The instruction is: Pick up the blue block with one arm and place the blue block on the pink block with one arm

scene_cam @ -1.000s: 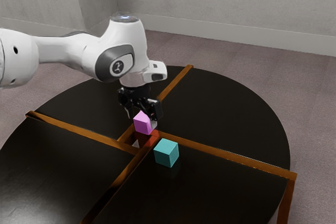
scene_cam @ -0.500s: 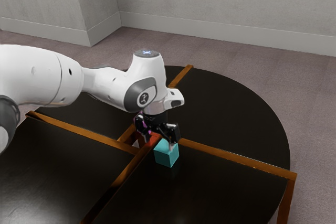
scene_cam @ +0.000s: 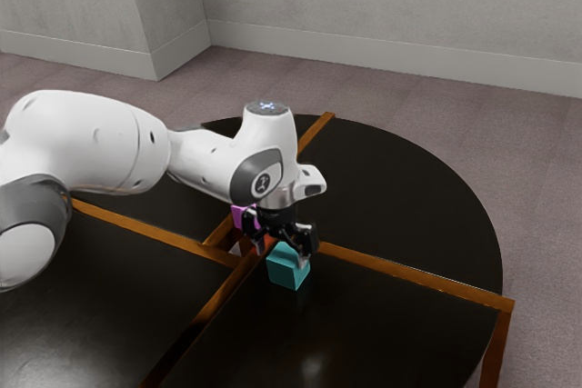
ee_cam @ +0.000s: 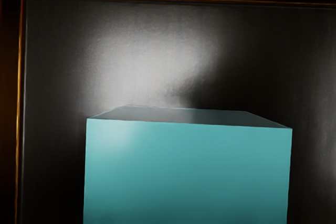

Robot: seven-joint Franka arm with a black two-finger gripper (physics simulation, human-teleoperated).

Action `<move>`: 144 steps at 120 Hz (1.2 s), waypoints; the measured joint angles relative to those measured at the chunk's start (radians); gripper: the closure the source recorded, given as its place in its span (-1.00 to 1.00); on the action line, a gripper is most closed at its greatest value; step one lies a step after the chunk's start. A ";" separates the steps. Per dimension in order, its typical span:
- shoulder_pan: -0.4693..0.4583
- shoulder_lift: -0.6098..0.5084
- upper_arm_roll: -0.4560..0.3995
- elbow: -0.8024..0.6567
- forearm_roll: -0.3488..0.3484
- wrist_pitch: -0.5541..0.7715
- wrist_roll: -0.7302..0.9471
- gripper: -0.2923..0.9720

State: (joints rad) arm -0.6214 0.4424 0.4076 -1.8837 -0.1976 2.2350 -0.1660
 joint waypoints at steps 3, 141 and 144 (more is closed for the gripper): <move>0.000 0.004 0.000 0.000 -0.001 0.000 -0.001 -0.54; 0.227 0.054 -0.061 0.244 0.022 -0.039 0.055 -0.06; 0.242 0.054 -0.062 0.248 0.023 -0.043 0.060 -0.06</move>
State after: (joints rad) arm -0.3796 0.4965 0.3460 -1.6356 -0.1745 2.1922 -0.1059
